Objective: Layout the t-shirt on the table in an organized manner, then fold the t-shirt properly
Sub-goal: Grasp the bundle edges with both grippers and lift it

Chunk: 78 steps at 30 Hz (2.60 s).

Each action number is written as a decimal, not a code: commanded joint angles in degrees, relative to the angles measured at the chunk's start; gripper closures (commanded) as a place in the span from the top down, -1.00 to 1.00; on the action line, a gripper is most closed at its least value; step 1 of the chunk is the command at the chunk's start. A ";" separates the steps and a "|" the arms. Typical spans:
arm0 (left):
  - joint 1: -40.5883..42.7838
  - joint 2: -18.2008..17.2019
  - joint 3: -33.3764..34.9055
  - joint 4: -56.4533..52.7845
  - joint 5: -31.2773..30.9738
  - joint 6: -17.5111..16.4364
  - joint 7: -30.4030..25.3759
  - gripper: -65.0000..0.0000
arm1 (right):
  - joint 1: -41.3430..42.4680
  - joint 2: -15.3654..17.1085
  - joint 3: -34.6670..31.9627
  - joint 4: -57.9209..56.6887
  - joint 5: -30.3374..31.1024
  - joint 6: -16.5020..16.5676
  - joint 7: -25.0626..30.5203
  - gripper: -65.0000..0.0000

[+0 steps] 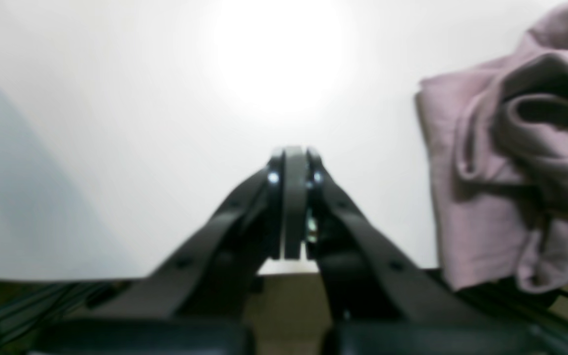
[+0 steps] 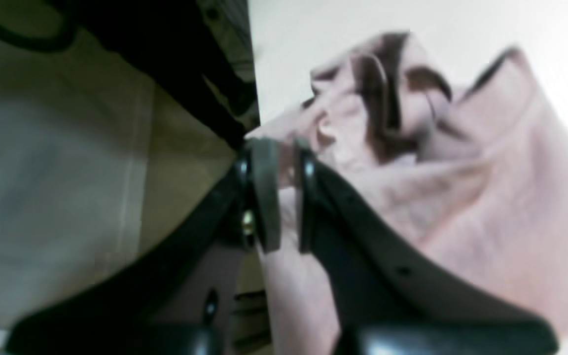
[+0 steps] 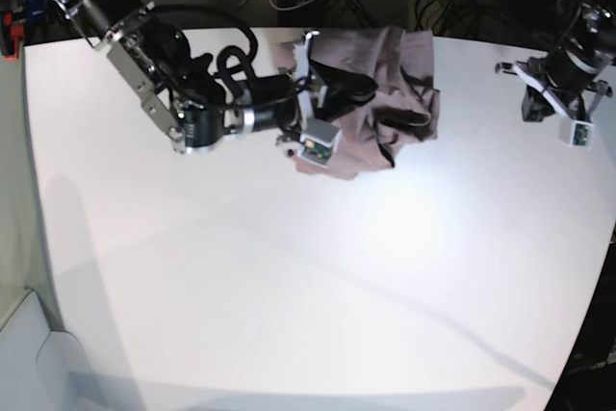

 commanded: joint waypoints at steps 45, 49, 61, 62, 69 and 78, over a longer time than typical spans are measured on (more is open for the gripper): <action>-9.68 0.36 27.07 -13.36 -0.42 0.12 -7.07 0.62 | -2.91 -0.24 0.92 -2.34 1.28 0.41 1.67 -0.86; -9.95 0.01 29.62 -16.00 -0.42 0.12 -7.25 0.15 | -2.91 -0.24 0.92 -2.34 1.28 0.41 1.67 -0.86; -9.42 -0.25 21.97 -13.27 -0.42 0.12 -6.90 -1.00 | -2.73 -0.24 0.92 -2.34 1.28 0.41 1.67 -0.86; -9.42 -0.25 19.51 -13.27 -0.42 0.12 -6.72 -0.99 | -2.73 -0.24 0.92 -2.34 1.28 0.41 1.67 -0.86; -8.19 -2.71 11.42 -13.80 -0.42 0.12 -6.63 -0.99 | -2.73 -0.15 0.92 -2.34 1.28 0.41 1.67 -0.86; -6.78 -2.80 11.60 -16.87 -0.42 0.12 -6.54 -0.99 | -2.64 -0.42 0.92 -2.43 1.28 0.41 1.67 -0.86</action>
